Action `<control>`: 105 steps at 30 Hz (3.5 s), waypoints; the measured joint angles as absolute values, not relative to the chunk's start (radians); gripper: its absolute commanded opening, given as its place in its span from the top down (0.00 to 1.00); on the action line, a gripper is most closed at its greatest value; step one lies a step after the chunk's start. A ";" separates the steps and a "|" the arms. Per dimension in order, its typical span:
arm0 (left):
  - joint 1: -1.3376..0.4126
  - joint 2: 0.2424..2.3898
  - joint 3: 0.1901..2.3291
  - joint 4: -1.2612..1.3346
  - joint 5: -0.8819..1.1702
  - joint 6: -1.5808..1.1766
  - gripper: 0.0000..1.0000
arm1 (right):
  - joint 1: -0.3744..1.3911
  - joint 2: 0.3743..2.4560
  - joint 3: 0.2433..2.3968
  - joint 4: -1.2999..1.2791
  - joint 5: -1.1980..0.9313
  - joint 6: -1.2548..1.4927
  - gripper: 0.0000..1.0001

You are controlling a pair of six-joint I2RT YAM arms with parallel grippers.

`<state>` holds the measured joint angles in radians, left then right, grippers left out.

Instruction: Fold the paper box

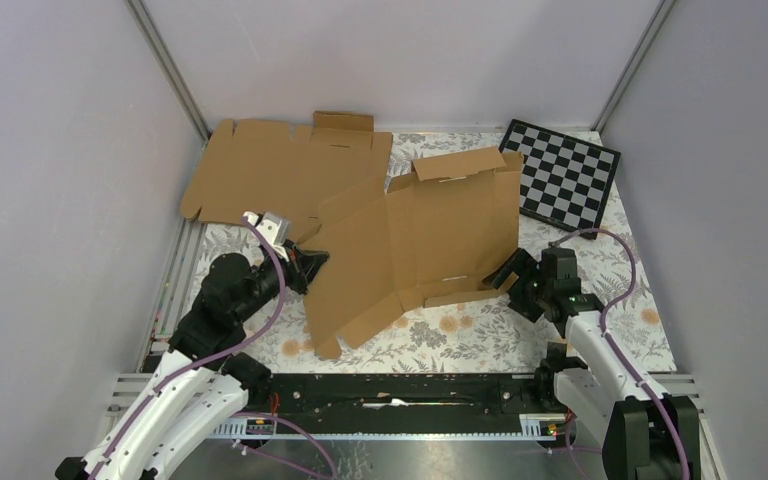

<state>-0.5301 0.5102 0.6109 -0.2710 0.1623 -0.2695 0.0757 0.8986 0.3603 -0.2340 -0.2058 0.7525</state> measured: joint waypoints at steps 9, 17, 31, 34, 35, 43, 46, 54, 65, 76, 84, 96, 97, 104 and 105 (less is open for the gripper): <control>-0.532 0.475 0.611 -0.302 0.112 -0.289 1.00 | 0.076 0.850 0.342 -0.235 -0.284 0.703 0.00; -0.532 0.422 0.593 -0.314 0.056 -0.293 1.00 | 0.076 0.702 0.288 -0.236 -0.284 0.715 0.00; -0.533 0.453 0.593 -0.319 -0.002 -0.285 1.00 | 0.076 0.602 0.187 -0.236 -0.324 0.783 0.00; -0.533 0.483 0.593 -0.311 -0.019 -0.285 1.00 | 0.076 0.637 0.188 -0.213 -0.324 0.775 0.00; -0.533 0.493 0.593 -0.307 -0.024 -0.285 1.00 | 0.076 0.650 0.191 -0.200 -0.323 0.766 0.00; -0.534 0.533 0.593 -0.307 -0.096 -0.287 1.00 | 0.076 0.812 0.324 -0.201 -0.276 0.639 0.00; -0.545 0.538 0.593 -0.307 -0.110 -0.286 1.00 | 0.075 0.837 0.364 -0.197 -0.244 0.616 0.00; -0.563 0.512 0.593 -0.307 -0.109 -0.279 1.00 | 0.044 1.032 0.519 -0.189 -0.151 0.540 0.00; -0.563 0.519 0.593 -0.314 -0.109 -0.277 1.00 | -0.068 1.236 0.505 -0.005 -0.257 0.607 0.00; -0.563 0.492 0.593 -0.321 -0.087 -0.277 1.00 | -0.112 1.259 0.505 0.082 -0.258 0.580 0.00; -0.563 0.504 0.593 -0.319 -0.086 -0.276 1.00 | -0.118 1.348 0.487 0.172 -0.344 0.582 0.19; -0.563 0.498 0.580 -0.307 -0.071 -0.277 1.00 | -0.118 1.383 0.459 0.253 -0.503 0.581 0.71; -0.563 0.496 0.579 -0.307 -0.068 -0.277 1.00 | -0.118 1.383 0.459 0.255 -0.514 0.581 0.76; -0.563 0.485 0.579 -0.306 -0.056 -0.277 1.00 | -0.118 1.348 0.443 0.245 -0.553 0.585 1.00; -0.563 0.482 0.579 -0.306 -0.053 -0.277 1.00 | -0.117 1.332 0.443 0.241 -0.561 0.585 1.00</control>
